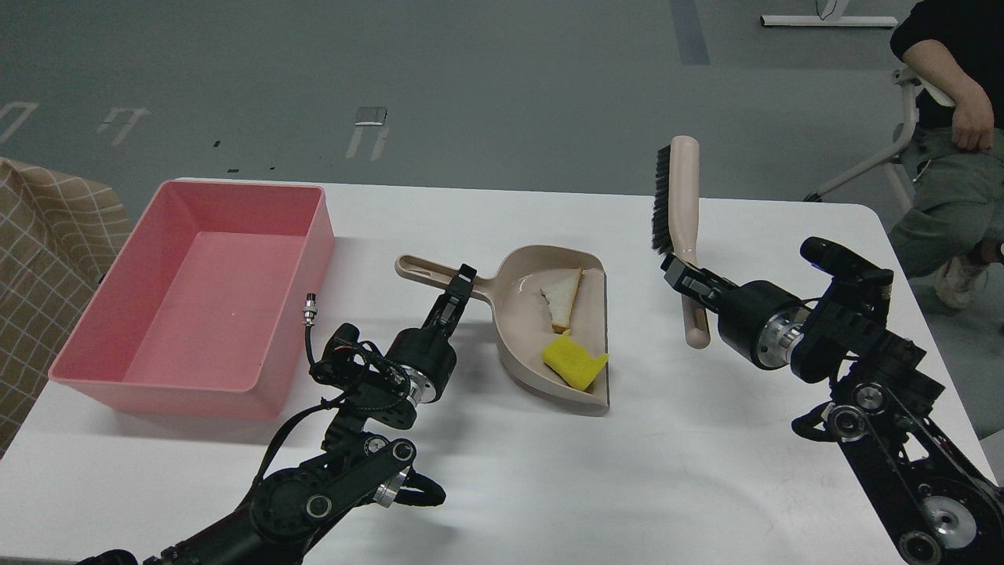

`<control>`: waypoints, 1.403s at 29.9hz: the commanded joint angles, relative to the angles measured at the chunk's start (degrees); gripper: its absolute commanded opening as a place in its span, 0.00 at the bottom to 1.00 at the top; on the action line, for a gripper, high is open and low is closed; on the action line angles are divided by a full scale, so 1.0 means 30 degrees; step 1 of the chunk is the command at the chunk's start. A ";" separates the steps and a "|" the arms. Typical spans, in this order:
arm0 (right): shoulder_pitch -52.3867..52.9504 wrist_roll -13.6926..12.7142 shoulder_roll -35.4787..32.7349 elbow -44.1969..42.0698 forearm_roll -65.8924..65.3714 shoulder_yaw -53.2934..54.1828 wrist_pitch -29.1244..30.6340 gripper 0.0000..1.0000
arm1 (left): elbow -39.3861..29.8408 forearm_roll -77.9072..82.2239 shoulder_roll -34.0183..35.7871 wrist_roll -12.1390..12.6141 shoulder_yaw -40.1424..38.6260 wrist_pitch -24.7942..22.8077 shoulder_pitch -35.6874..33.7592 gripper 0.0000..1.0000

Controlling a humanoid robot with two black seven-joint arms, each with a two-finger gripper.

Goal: Sweep and dump garbage into bin
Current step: 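Lift the dustpan with the left gripper over the pink bin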

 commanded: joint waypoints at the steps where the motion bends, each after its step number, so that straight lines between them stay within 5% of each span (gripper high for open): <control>1: -0.0228 0.0075 -0.0470 0.0151 0.0374 0.0425 0.0003 0.09 | -0.0114 -0.0344 0.0035 0.0002 0.0001 0.0001 -0.0053 0.10; 7: -0.0637 0.0075 -0.0880 0.0297 0.0669 0.0629 0.0003 0.09 | -0.0641 -0.1485 0.0064 0.0002 0.0001 0.0001 -0.0374 0.09; 10: -0.0989 0.0104 -0.0909 0.0502 0.0698 0.0748 0.0003 0.09 | -0.0671 -0.1780 0.0123 0.0002 -0.0058 0.0001 -0.0725 0.00; 21: -0.1489 0.0193 -0.1085 0.0971 0.0698 0.1129 0.0003 0.09 | -0.0993 -0.2923 0.0474 0.0002 -0.0205 0.0001 -0.1693 0.00; 42: -0.1811 0.0339 -0.1115 0.1059 0.0698 0.1158 0.0003 0.09 | -0.3159 -0.7696 0.5275 0.0031 -0.0292 -0.0717 -0.4506 0.00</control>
